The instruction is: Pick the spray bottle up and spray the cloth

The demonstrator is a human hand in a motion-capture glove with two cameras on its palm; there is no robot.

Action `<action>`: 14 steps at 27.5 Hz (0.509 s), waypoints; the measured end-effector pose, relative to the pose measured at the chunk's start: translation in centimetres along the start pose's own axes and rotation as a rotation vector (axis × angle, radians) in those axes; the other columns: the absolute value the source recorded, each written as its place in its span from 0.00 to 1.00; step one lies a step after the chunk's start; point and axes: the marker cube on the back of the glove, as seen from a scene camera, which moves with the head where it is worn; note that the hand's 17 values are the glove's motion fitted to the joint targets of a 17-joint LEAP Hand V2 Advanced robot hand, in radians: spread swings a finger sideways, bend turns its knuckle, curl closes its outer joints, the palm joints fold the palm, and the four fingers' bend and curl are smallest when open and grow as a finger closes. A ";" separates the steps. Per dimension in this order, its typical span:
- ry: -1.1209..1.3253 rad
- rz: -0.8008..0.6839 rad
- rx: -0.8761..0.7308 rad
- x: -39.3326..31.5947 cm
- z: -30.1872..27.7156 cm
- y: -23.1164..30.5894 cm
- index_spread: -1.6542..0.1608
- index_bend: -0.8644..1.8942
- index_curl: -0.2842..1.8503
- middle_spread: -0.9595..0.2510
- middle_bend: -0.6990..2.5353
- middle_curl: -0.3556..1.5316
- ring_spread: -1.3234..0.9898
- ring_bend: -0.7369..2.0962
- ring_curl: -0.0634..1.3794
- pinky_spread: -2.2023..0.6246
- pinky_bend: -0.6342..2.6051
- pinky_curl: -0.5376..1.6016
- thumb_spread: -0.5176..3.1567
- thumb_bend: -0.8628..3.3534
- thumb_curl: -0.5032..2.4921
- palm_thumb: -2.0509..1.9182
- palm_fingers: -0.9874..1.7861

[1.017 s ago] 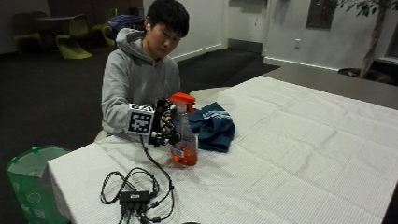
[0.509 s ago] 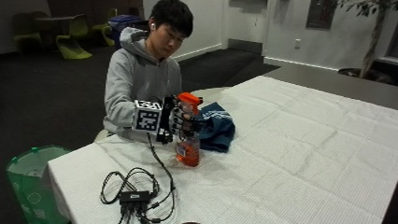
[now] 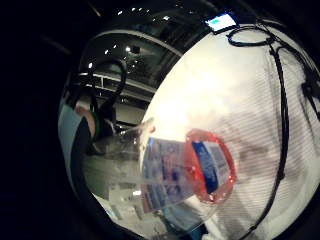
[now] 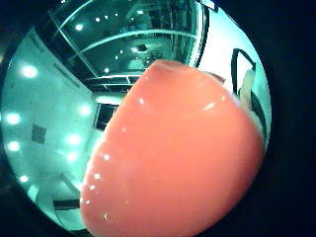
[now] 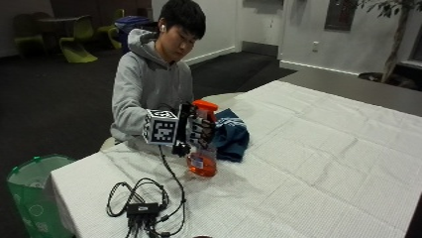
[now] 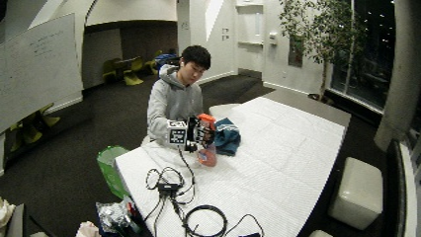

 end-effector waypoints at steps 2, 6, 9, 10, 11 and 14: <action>0.032 -0.013 -0.039 -0.1 0.0 -1.1 0.82 0.44 0.33 0.70 0.38 0.43 0.51 0.46 0.31 0.74 0.29 0.41 0.28 0.21 0.35 0.76 0.87; 0.086 -0.035 -0.182 -0.4 0.3 -2.2 0.81 0.45 0.35 0.69 0.39 0.44 0.50 0.48 0.33 0.72 0.29 0.41 0.26 0.20 0.36 0.76 0.88; 0.151 -0.054 -0.355 -1.3 0.8 -2.4 0.81 0.45 0.35 0.69 0.39 0.44 0.50 0.49 0.34 0.71 0.30 0.42 0.25 0.20 0.36 0.76 0.87; 0.182 -0.062 -0.417 -1.7 0.9 -2.3 0.81 0.45 0.35 0.68 0.39 0.44 0.50 0.49 0.34 0.71 0.30 0.42 0.25 0.20 0.37 0.76 0.87; 0.217 -0.072 -0.483 -2.1 1.1 -2.1 0.81 0.45 0.36 0.68 0.40 0.44 0.50 0.50 0.34 0.71 0.30 0.42 0.25 0.20 0.37 0.76 0.87; 0.343 -0.111 -0.695 -4.0 1.8 -1.1 0.81 0.46 0.36 0.68 0.40 0.45 0.49 0.50 0.35 0.71 0.31 0.42 0.25 0.20 0.37 0.76 0.87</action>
